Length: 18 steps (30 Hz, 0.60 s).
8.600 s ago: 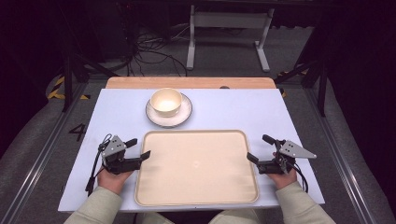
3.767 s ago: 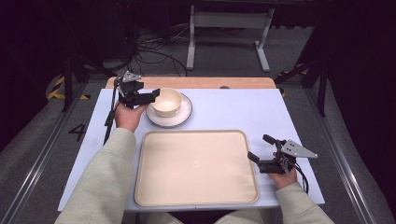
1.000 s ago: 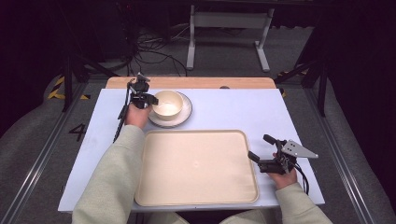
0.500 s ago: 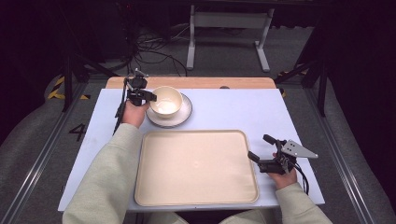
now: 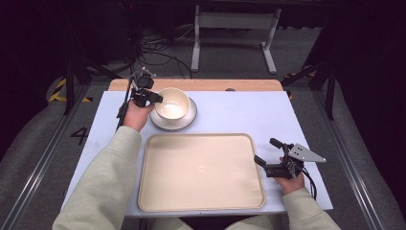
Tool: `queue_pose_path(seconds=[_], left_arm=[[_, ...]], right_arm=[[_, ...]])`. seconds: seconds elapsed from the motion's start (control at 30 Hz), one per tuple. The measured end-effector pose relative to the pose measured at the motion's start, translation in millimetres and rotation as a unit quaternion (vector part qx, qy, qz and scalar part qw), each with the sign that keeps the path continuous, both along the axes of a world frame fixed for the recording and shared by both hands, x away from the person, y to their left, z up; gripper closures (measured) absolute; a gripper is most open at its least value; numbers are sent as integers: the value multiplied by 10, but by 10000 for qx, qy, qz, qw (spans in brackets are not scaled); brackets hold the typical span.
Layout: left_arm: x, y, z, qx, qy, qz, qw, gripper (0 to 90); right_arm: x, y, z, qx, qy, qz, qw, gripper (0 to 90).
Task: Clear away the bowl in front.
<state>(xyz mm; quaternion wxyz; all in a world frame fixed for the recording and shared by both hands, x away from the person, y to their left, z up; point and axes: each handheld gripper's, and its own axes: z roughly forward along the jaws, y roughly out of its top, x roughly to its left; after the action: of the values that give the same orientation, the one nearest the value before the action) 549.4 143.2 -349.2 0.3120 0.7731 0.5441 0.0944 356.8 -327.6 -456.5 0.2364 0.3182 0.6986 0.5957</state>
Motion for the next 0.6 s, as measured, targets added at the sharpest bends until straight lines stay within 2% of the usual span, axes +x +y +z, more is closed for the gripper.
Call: queue_pose_path(seconds=[0.4,0.53,0.6], left_arm=[[-162,-92,127,-2,-81,-395,9992,820],[-223,-103,174,-5,-66,-686,9976,820],[-248,-110,182,-59,-17,-713,9974,820]], right_arm=[[1,1,1,-6,12,5,10000,19],[1,2,1,-8,14,3,10000,20],[2,3,1,-18,15,6,10000,20]])
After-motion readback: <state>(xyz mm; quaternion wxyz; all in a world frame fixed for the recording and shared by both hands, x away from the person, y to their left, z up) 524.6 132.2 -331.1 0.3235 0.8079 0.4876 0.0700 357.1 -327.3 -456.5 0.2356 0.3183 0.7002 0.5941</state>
